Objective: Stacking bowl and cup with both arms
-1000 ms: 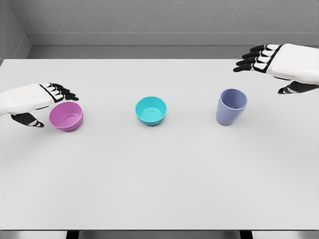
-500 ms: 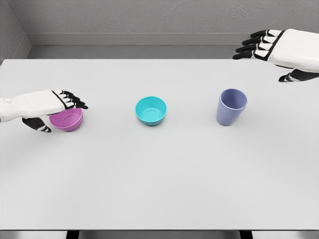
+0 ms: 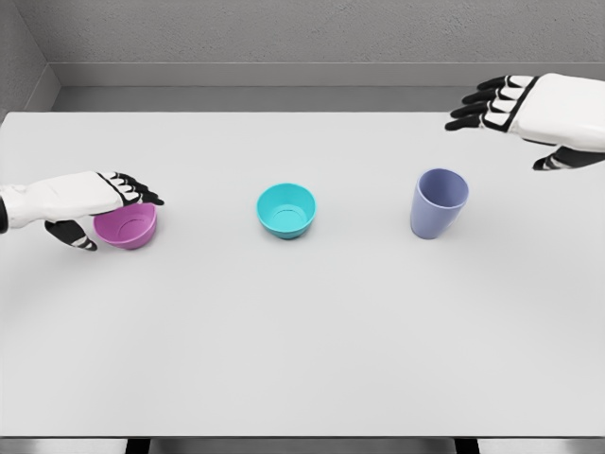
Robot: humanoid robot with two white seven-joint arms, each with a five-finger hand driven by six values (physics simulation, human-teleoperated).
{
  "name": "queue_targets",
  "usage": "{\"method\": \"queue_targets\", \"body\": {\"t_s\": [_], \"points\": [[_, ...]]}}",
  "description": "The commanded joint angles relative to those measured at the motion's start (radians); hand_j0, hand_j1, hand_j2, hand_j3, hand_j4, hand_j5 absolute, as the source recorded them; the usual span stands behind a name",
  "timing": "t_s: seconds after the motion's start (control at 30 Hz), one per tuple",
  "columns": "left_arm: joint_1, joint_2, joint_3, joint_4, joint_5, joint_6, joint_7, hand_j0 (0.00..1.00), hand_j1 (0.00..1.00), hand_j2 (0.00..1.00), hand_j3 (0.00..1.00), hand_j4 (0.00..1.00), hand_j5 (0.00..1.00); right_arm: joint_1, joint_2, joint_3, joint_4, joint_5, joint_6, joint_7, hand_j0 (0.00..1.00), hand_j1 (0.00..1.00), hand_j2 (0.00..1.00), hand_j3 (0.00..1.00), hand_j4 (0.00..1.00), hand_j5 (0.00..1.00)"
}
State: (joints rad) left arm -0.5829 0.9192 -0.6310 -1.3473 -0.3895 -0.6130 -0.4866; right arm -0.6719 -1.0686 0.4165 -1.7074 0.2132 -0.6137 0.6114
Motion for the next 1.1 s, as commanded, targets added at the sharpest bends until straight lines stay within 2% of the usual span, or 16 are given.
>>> {"method": "queue_targets", "body": {"t_s": [0.0, 0.13, 0.33, 0.67, 1.07], "points": [[0.000, -0.007, 0.001, 0.008, 0.004, 0.002, 0.000, 1.00, 1.00, 1.00, 1.00, 1.00, 1.00, 0.000, -0.019, 0.002, -0.001, -0.006, 0.003, -0.001, 1.00, 1.00, 1.00, 1.00, 1.00, 1.00], [-0.020, -0.036, 0.001, 0.063, 0.003, 0.002, -0.001, 1.00, 1.00, 1.00, 1.00, 1.00, 1.00, -0.028, -0.019, 0.001, -0.001, -0.006, 0.003, -0.001, 1.00, 1.00, 1.00, 1.00, 1.00, 1.00], [-0.020, -0.053, -0.001, 0.065, -0.026, 0.002, -0.001, 1.00, 1.00, 1.00, 1.00, 1.00, 1.00, -0.038, -0.017, 0.002, -0.003, -0.006, 0.003, -0.001, 1.00, 1.00, 1.00, 1.00, 1.00, 1.00], [-0.020, -0.053, -0.010, 0.065, -0.031, 0.002, -0.001, 1.00, 1.00, 1.00, 1.00, 1.00, 1.00, -0.038, -0.011, 0.042, -0.005, -0.005, 0.003, -0.001, 1.00, 1.00, 1.00, 1.00, 1.00, 1.00], [-0.020, -0.053, -0.024, 0.079, -0.031, 0.002, -0.001, 1.00, 1.00, 1.00, 1.00, 1.00, 1.00, -0.038, -0.010, 0.044, -0.012, 0.009, 0.003, -0.001, 1.00, 1.00, 1.00, 1.00, 1.00, 1.00]]}}
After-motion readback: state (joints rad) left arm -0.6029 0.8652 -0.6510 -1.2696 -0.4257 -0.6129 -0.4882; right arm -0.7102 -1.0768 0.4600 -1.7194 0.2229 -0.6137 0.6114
